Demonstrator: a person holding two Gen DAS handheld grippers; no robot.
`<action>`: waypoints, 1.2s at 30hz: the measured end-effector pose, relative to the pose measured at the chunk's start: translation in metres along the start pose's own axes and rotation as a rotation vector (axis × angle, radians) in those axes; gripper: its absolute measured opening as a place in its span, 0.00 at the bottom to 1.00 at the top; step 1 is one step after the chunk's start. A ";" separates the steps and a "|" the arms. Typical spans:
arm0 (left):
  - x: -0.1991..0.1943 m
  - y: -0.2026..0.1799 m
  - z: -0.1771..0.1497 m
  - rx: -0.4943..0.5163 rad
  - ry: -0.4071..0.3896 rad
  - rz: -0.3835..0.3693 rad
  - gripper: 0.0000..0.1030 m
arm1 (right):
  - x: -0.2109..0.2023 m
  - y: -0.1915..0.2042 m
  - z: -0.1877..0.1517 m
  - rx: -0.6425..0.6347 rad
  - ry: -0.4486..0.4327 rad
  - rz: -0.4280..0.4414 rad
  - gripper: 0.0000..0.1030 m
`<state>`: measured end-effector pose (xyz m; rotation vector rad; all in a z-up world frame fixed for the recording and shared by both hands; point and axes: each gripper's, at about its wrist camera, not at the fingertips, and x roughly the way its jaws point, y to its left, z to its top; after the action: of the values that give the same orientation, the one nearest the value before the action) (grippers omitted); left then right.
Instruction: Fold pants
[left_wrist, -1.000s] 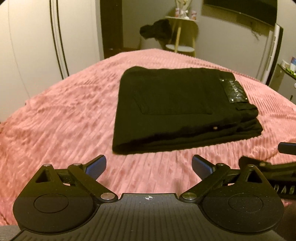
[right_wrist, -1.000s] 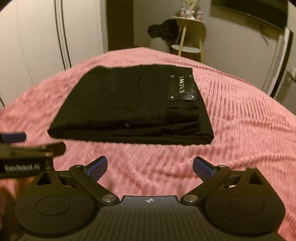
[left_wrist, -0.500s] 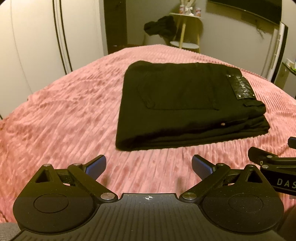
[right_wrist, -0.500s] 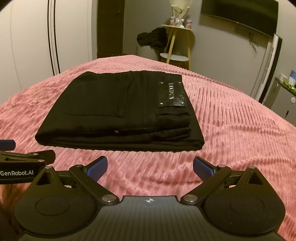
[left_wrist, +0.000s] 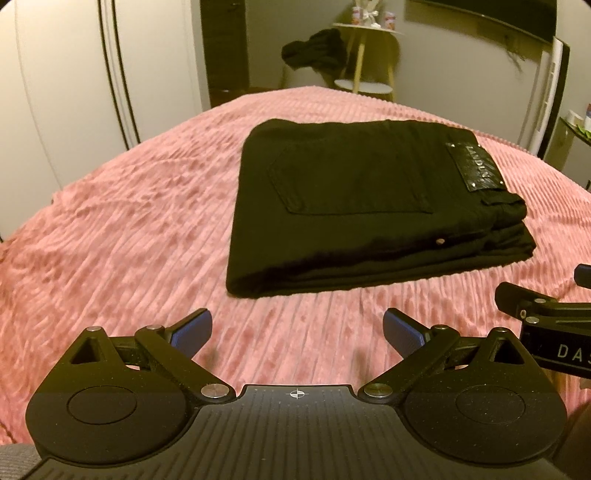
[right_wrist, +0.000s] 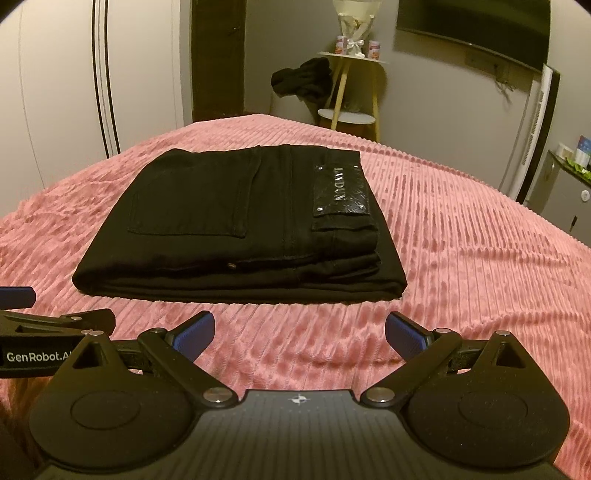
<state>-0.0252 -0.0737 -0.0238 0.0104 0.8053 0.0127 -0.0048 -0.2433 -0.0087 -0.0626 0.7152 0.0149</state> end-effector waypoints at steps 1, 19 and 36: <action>0.000 0.000 0.000 0.002 0.000 0.000 0.99 | 0.000 0.000 0.000 0.002 -0.001 0.000 0.96; 0.001 -0.001 -0.002 0.018 0.008 -0.007 0.99 | -0.001 -0.001 0.000 0.017 -0.001 0.003 0.96; 0.002 -0.001 -0.004 0.030 0.015 -0.020 0.99 | -0.001 -0.003 0.000 0.037 0.001 0.011 0.96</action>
<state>-0.0263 -0.0744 -0.0279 0.0305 0.8201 -0.0180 -0.0059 -0.2466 -0.0077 -0.0230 0.7166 0.0117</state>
